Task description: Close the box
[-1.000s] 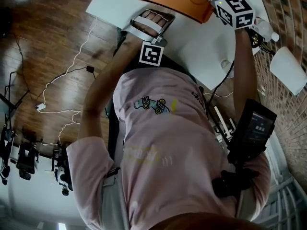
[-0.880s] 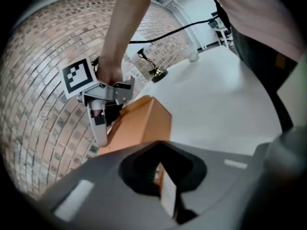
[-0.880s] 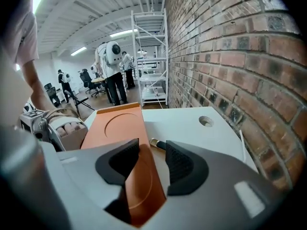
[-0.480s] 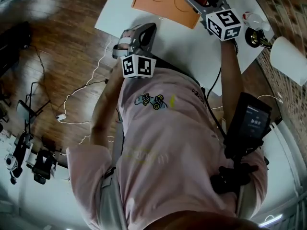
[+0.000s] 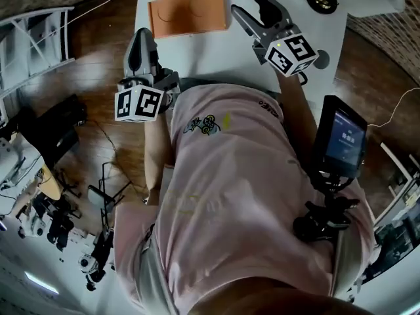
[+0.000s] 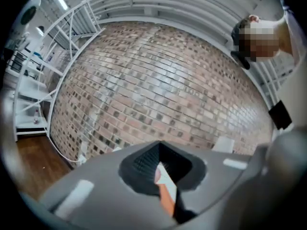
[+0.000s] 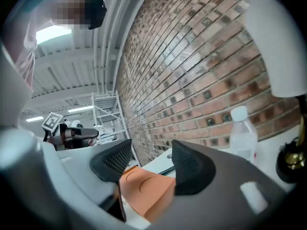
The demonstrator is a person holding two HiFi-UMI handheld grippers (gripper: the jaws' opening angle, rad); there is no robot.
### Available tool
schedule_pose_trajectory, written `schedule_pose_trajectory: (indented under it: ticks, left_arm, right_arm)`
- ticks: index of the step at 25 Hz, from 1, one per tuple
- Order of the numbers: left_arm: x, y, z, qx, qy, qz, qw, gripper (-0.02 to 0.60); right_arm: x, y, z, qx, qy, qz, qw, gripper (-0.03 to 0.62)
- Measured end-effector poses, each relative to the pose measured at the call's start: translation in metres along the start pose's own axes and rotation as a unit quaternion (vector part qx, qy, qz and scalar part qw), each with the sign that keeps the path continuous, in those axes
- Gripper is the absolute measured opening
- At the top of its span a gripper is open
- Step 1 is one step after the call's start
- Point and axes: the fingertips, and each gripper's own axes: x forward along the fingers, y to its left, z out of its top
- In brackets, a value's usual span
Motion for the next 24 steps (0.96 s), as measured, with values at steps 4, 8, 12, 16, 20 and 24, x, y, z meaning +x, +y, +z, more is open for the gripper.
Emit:
schedule_pose_trajectory:
  ticks: [4, 8, 12, 16, 20, 24]
  left_arm:
    - [0.044, -0.013, 0.005, 0.002, 0.02, -0.053, 0.9984, 0.003]
    - [0.067, 0.004, 0.009, 0.007, 0.011, -0.035, 0.9993, 0.003]
    - [0.068, 0.033, 0.019, -0.01, -0.005, 0.017, 0.9998, 0.003]
    - [0.06, 0.06, 0.002, -0.005, 0.01, 0.046, 0.9989, 0.003]
    - [0.063, 0.1, -0.024, 0.143, 0.089, 0.078, 0.9826, 0.003]
    - [0.048, 0.167, -0.024, 0.215, 0.17, 0.058, 0.9598, 0.003]
  right_arm:
    - [-0.012, -0.017, 0.003, 0.04, -0.055, -0.074, 0.995, 0.218]
    - [-0.023, -0.033, -0.001, 0.066, -0.072, -0.11, 0.989, 0.217]
    - [-0.04, -0.051, 0.01, 0.085, -0.112, -0.128, 0.982, 0.172]
    - [-0.048, -0.055, 0.006, 0.087, -0.113, -0.131, 0.981, 0.154]
    - [-0.054, -0.049, -0.008, 0.089, -0.098, -0.152, 0.979, 0.1]
    - [-0.036, 0.013, -0.022, 0.087, -0.078, -0.18, 0.977, 0.034]
